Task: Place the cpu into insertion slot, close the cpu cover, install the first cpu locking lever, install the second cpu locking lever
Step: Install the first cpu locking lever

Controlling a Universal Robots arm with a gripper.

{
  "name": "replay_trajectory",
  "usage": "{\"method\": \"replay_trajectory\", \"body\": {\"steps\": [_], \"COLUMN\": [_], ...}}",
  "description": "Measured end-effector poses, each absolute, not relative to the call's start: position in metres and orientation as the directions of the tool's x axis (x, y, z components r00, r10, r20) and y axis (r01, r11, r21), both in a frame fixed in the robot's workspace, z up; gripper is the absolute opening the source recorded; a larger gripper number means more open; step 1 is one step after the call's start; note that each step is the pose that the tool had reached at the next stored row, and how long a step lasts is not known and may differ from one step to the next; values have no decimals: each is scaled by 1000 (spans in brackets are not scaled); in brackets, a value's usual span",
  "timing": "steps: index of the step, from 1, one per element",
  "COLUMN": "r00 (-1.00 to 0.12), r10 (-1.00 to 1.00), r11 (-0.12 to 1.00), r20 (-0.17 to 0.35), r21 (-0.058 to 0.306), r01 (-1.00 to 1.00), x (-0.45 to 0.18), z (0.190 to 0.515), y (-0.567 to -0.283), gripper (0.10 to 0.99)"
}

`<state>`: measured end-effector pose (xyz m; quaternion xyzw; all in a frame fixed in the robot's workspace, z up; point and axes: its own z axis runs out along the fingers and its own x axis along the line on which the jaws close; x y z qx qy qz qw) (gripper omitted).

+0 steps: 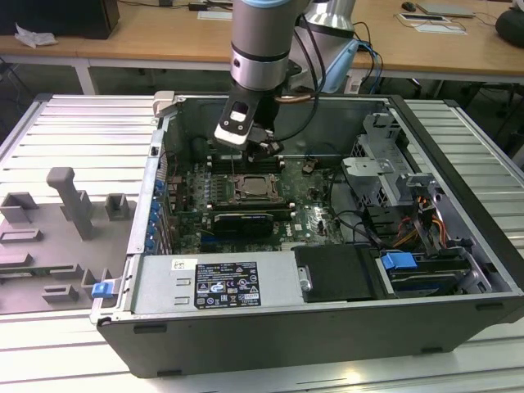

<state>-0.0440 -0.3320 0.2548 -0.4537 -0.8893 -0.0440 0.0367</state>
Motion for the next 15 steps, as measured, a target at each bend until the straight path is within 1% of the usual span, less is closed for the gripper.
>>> {"method": "replay_trajectory", "body": {"steps": [5, 7, 8, 12, 15], "r00": [-664, -710, -750, -814, -834], "r10": [740, 696, 653, 571, 548], "r11": [663, 710, 750, 815, 831], "r20": [105, 105, 105, 104, 66], "r21": [45, 45, 45, 45, 71], "r01": [747, 703, 660, 578, 552], "x": [-44, -44, -44, -44, -44], "z": [255, 255, 255, 255, 255], "y": [-332, -332, -332, -332, -332], "gripper": [106, 106, 106, 106, 106]}}
